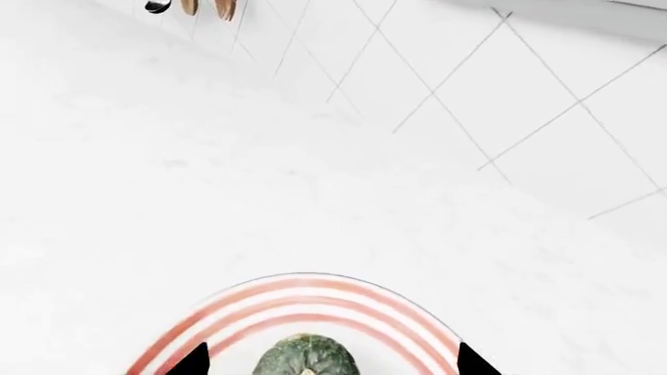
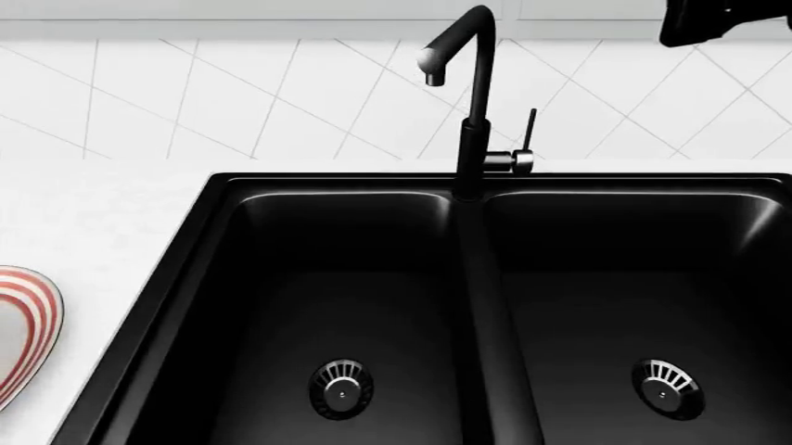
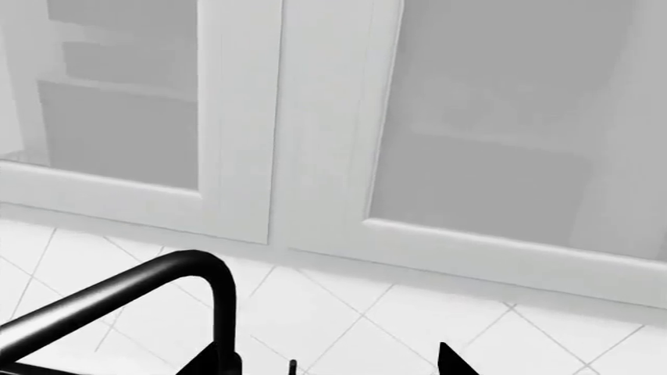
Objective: Pick the squash from the counter and place it in the sink. Then turn on the sink faucet.
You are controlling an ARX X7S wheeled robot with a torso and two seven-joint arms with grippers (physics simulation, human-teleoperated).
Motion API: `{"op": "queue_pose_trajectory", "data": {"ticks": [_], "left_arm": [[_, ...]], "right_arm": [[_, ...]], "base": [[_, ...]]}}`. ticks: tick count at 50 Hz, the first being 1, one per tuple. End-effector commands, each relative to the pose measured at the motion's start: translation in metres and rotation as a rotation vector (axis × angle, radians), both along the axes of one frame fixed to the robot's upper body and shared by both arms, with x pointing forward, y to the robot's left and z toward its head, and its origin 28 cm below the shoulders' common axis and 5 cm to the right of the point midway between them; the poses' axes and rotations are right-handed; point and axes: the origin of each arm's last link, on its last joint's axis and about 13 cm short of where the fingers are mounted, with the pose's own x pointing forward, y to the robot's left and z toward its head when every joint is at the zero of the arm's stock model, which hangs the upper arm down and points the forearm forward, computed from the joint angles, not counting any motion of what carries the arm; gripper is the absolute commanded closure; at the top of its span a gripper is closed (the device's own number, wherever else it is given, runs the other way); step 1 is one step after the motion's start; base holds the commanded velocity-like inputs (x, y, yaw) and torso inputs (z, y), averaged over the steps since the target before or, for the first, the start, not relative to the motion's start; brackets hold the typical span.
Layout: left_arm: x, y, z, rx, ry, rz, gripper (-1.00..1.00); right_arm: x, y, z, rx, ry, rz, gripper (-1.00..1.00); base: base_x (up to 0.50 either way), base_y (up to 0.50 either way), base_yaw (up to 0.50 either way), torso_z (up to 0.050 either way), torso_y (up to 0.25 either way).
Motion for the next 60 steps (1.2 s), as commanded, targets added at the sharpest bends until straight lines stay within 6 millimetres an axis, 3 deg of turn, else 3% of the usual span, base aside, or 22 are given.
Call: {"op": "queue_pose_trajectory", "data": {"ticks": [1,12,31,43,60], "left_arm": [[0.012,0.006,-0.011,-0.023,0.02,-0.03,-1.0],[0.024,0.009,-0.027,-0.033,0.035,-0.052,-1.0],[0.014,0.025,-0.034,-0.019,0.044,0.033,-1.0],[0.027,0.03,-0.045,-0.016,0.054,0.019,-1.0],[0.024,0.042,-0.066,-0.074,0.053,0.061,-1.0]], "right_arm": [[0.001,0.0,-0.001,0.002,0.003,0.004,-1.0],[0.002,0.0,-0.001,0.008,0.0,0.008,-1.0],[0.003,0.0,-0.004,0.012,0.004,0.009,-1.0],[0.004,0.0,-0.007,0.009,0.008,0.009,-1.0],[0.005,0.0,-0.01,0.013,0.012,0.01,-1.0]], "base": [[0.0,0.0,0.0,0.0,0.0],[0.0,0.0,0.0,0.0,0.0],[0.0,0.0,0.0,0.0,0.0],[0.0,0.0,0.0,0.0,0.0],[0.0,0.0,0.0,0.0,0.0]]}}
